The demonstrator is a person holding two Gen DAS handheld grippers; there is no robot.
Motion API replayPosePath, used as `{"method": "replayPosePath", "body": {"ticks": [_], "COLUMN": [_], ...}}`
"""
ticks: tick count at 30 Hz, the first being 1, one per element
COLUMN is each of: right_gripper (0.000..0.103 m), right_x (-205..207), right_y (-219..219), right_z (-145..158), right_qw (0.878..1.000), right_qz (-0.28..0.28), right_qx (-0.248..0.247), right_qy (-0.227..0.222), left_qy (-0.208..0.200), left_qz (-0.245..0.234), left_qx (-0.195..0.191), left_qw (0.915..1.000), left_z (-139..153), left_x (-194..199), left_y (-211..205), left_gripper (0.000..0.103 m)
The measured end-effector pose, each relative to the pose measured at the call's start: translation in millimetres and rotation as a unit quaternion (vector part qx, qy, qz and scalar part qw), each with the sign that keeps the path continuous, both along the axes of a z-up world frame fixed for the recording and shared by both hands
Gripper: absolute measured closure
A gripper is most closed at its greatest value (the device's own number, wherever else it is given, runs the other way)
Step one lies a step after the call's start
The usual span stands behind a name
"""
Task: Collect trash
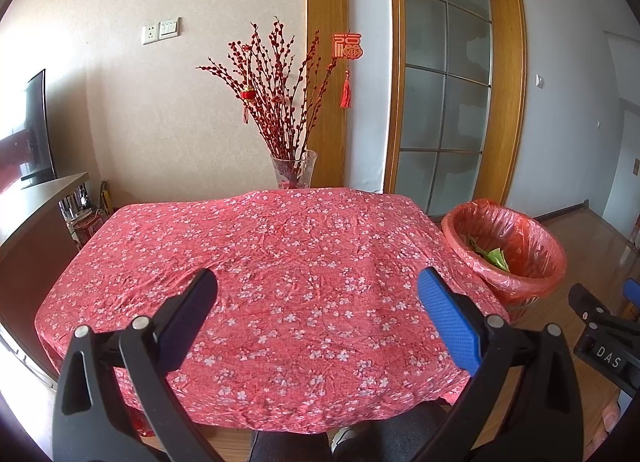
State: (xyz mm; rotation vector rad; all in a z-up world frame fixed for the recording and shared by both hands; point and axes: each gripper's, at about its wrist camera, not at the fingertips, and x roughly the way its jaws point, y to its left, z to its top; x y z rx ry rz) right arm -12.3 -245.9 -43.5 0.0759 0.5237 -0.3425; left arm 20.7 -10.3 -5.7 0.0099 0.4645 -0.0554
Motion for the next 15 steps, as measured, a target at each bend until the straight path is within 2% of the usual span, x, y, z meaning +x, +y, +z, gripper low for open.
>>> {"method": "replayPosePath", "body": {"ticks": [15], "right_gripper": [0.002], "right_x": [1.6], "right_y": [0.7], "right_z": [1.5], "right_qw": [1.000], "right_qz": [0.002], "right_qx": [0.000], "right_qy": [0.003], "left_qy": [-0.001], "left_qz": [0.003], "left_qx": [0.001], "left_qw": [1.0000], "left_z": [1.0], "left_x": [1.8], "left_y": [2.1], "left_gripper": [0.005]}}
